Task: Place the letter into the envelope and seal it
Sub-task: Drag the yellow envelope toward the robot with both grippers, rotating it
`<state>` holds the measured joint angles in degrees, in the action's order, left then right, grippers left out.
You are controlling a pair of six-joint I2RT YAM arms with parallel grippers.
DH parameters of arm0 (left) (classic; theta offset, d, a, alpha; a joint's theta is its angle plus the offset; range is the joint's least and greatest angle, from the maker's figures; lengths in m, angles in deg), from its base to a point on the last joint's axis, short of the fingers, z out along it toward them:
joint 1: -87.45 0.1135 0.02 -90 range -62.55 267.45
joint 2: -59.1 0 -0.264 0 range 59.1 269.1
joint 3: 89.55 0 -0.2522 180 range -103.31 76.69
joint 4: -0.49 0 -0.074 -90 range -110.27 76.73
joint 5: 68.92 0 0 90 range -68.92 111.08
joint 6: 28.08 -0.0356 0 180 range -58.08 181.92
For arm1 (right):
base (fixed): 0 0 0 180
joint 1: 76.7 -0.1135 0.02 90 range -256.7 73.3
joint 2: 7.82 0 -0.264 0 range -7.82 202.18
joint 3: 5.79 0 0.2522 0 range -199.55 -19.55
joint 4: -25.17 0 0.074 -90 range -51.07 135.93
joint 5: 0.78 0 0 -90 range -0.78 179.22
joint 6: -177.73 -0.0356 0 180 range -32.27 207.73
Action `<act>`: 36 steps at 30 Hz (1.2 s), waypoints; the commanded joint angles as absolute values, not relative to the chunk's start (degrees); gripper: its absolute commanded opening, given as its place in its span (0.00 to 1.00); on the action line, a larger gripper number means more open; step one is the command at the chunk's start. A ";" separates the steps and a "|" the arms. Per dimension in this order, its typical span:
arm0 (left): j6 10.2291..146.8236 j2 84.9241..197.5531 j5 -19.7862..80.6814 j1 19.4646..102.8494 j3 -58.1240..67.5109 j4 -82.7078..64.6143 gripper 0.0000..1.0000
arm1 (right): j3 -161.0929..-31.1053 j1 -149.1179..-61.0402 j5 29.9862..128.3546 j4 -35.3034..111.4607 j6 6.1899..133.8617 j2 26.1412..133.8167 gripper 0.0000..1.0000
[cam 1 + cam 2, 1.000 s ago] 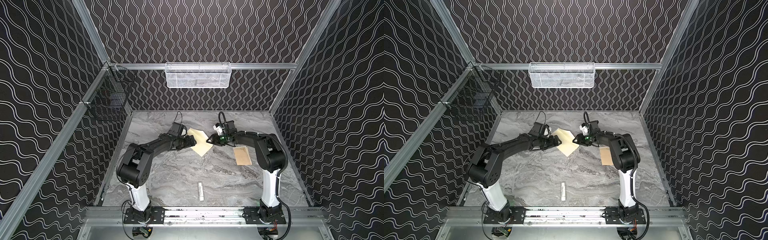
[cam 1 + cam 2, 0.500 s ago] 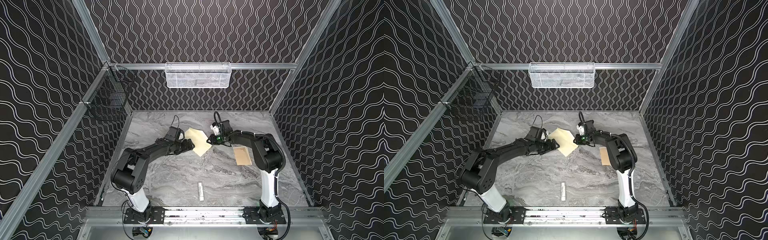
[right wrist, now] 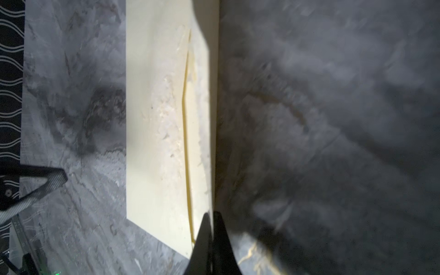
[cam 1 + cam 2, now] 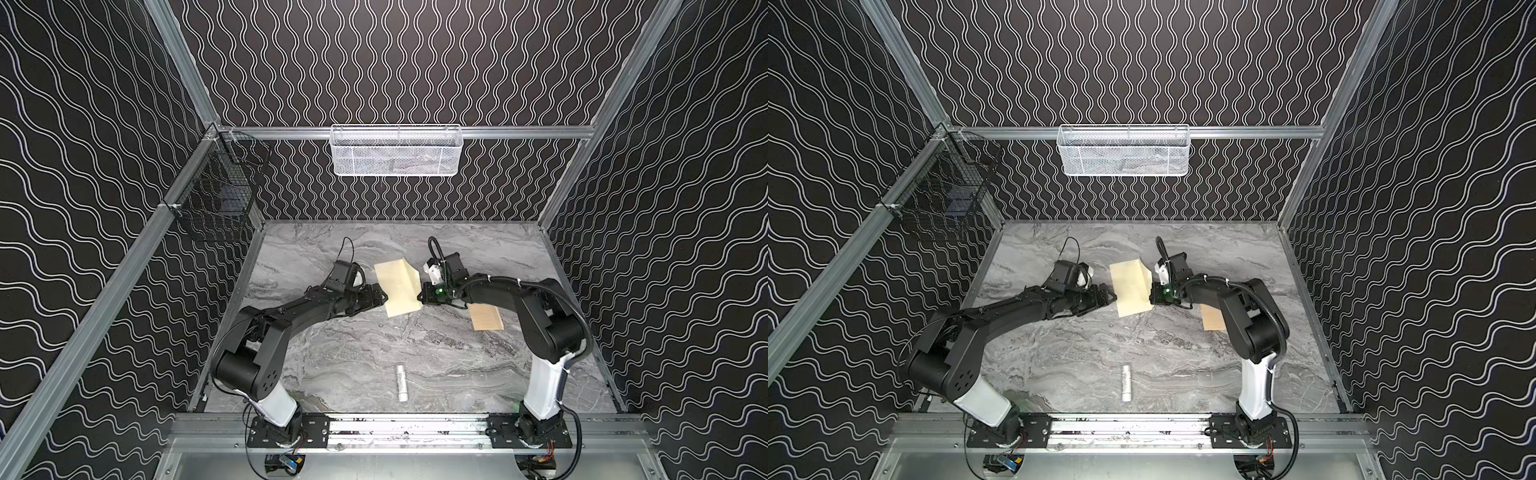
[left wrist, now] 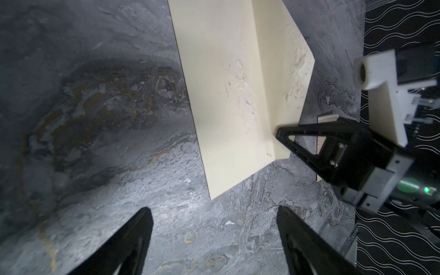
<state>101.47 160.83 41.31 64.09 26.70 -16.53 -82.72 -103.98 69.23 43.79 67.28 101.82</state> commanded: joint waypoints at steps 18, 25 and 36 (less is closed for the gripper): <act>105.37 153.05 42.78 60.78 37.62 -6.24 0.86 | -58.79 -119.31 86.87 39.53 42.61 81.56 0.02; 105.25 154.07 42.79 59.82 38.28 -5.31 0.87 | -58.55 -124.35 95.82 43.20 36.71 80.11 0.00; 105.42 157.13 43.94 58.62 37.41 -3.42 0.87 | -59.06 -126.69 103.09 44.14 35.48 79.48 0.00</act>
